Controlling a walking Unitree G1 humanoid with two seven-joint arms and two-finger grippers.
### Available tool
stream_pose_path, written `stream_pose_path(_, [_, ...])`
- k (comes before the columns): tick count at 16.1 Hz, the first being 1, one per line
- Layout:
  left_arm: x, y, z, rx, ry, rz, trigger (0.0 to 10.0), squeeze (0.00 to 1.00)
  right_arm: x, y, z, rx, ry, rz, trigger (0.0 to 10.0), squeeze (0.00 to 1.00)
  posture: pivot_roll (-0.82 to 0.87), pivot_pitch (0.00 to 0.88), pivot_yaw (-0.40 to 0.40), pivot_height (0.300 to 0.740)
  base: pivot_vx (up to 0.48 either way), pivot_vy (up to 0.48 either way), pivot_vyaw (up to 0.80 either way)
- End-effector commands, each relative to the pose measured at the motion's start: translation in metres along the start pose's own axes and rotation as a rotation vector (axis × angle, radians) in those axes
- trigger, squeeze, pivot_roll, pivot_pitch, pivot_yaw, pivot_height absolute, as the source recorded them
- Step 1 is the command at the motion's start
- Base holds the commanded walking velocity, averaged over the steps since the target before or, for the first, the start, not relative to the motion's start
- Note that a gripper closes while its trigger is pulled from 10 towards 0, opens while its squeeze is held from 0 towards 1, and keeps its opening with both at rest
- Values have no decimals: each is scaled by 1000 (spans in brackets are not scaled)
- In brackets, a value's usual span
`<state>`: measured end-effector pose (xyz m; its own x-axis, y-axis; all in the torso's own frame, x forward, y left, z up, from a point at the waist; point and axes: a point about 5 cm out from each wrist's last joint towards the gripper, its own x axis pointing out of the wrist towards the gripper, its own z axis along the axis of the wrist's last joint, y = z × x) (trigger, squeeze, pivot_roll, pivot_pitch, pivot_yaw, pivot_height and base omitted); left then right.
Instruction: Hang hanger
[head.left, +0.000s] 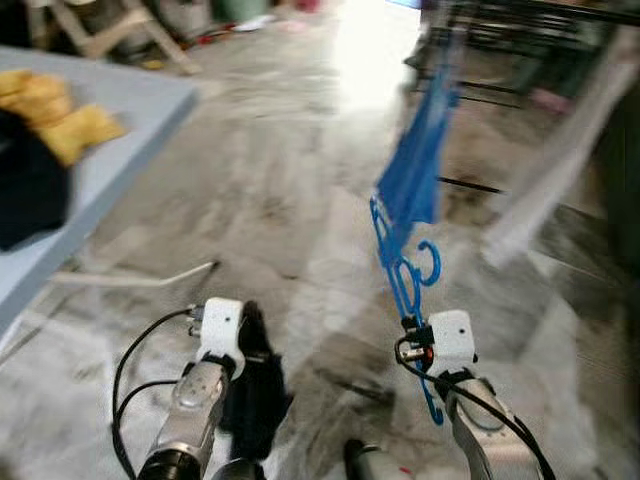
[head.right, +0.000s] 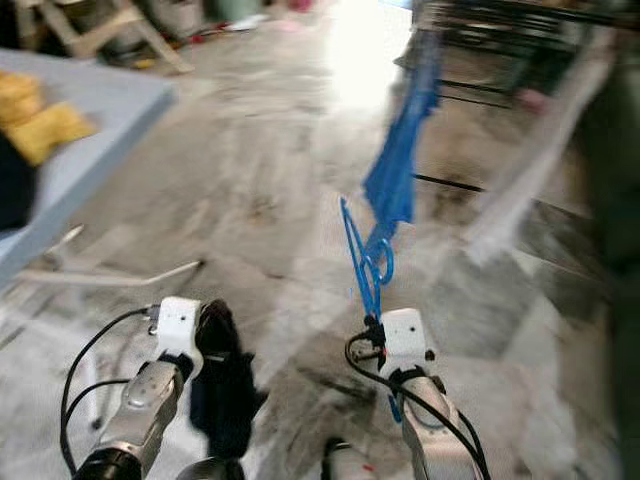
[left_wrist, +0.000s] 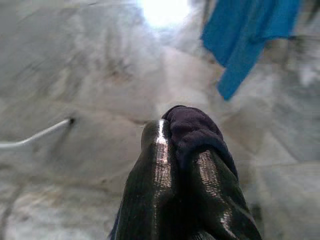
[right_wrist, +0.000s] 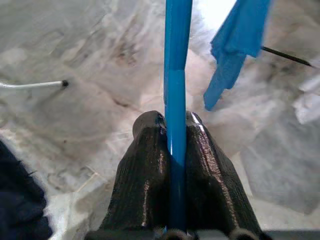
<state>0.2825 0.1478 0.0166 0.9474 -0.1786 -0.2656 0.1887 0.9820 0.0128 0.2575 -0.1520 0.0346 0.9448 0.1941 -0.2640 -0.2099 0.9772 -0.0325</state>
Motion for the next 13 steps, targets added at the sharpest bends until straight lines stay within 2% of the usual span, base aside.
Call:
stream_pose_path(1, [-1, 0, 1, 5, -14, -16, 10000, 0, 0, 5, -2, -14, 9, 20, 10000, 0, -79, 147, 51, 740, 244, 0, -800])
stream_pose_path(6, [2, -6, 6, 18, -35, -63, 10000, 0, 2, 2, 0, -31, 4, 16, 10000, 0, -83, 172, 58, 740, 255, 0, -800])
stream_pose_path(10, [2, -6, 6, 16, -36, -68, 10000, 0, 4, 6, 1, -48, 4, 31, 10000, 0, -83, 180, 59, 740, 258, 0, -800])
stream_pose_path(13, [4, -4, 8, 19, -31, -57, 10000, 0, 6, 9, 1, -51, 4, 41, 10000, 0, -82, 186, 62, 740, 0, 0, -800])
